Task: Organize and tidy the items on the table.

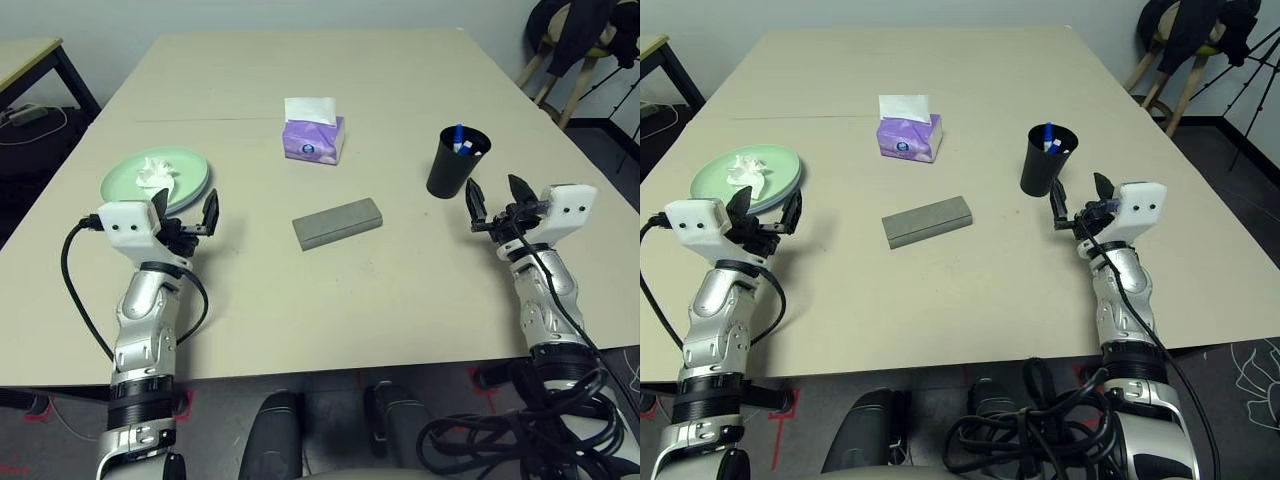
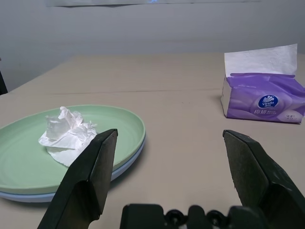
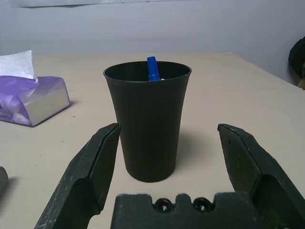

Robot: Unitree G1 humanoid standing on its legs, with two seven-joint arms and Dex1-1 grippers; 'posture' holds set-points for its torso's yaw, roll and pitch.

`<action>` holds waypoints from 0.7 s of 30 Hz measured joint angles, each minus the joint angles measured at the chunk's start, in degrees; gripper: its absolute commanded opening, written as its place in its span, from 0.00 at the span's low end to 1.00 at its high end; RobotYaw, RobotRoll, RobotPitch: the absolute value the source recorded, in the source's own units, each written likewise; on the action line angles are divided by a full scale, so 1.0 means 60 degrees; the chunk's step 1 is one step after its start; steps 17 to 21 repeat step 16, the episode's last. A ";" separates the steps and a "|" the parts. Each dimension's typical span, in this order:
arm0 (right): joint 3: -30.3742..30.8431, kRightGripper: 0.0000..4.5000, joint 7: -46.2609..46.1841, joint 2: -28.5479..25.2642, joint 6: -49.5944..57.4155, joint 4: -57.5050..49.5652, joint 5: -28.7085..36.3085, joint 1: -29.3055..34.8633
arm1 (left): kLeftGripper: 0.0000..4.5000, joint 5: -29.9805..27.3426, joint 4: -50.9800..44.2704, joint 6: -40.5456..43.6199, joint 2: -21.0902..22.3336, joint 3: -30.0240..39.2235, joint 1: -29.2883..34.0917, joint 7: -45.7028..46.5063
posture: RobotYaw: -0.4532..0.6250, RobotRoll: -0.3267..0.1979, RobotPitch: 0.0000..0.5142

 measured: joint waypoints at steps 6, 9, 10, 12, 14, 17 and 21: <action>0.0000 0.99 -0.0271 -0.0009 0.0170 -0.0031 -0.0022 0.0025 | 1.00 -0.0001 0.0152 -0.0143 -0.0010 0.0158 -0.0004 0.0051 | 0.47 0.62 0.16; 0.0013 0.99 -0.0320 -0.0017 0.0231 -0.0056 -0.0025 0.0024 | 1.00 0.0000 0.0159 -0.0171 -0.0019 0.0174 -0.0006 0.0131 | 0.47 0.62 0.15; 0.0025 0.99 -0.0323 -0.0018 0.0247 -0.0072 -0.0026 0.0024 | 1.00 0.0000 0.0160 -0.0173 -0.0023 0.0174 -0.0006 0.0150 | 0.47 0.62 0.15; 0.0051 0.99 -0.0322 -0.0022 0.0270 -0.0102 -0.0028 0.0018 | 1.00 0.0001 0.0159 -0.0173 -0.0040 0.0174 -0.0005 0.0181 | 0.48 0.62 0.15; 0.0112 0.99 -0.0321 -0.0035 0.0286 -0.0107 -0.0033 0.0009 | 1.00 0.0002 0.0159 -0.0173 -0.0048 0.0174 -0.0005 0.0238 | 0.48 0.62 0.15; 0.0151 0.99 -0.0320 -0.0035 0.0289 -0.0107 -0.0039 0.0003 | 1.00 0.0002 0.0159 -0.0173 -0.0048 0.0174 -0.0005 0.0274 | 0.48 0.62 0.15; 0.0151 0.99 -0.0320 -0.0035 0.0289 -0.0107 -0.0039 0.0003 | 1.00 0.0002 0.0159 -0.0173 -0.0048 0.0174 -0.0005 0.0274 | 0.48 0.62 0.15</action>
